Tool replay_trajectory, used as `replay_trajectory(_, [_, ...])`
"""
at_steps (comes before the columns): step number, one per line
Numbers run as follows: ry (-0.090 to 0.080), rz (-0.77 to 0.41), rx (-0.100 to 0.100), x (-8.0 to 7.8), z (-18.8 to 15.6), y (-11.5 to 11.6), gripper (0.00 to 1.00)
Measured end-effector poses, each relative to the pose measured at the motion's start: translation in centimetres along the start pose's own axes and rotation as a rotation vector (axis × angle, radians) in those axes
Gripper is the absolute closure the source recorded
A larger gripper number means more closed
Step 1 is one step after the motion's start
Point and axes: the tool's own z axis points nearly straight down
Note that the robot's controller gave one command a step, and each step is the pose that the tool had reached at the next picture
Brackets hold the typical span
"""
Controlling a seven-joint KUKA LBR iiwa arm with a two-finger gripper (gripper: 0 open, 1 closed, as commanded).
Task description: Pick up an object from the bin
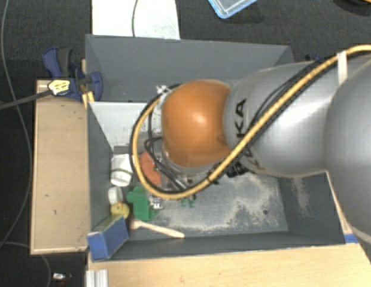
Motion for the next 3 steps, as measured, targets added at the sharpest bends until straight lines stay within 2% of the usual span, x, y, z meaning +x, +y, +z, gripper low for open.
replay_trajectory(1, [-0.008,0.006,-0.002,-0.2,-0.4,-0.1,0.00])
replay_trajectory(2, [-0.011,-0.219,-0.002,0.3,4.3,3.5,0.00])
replay_trajectory(3, [-0.014,-0.674,0.001,-5.8,4.1,3.5,0.00])
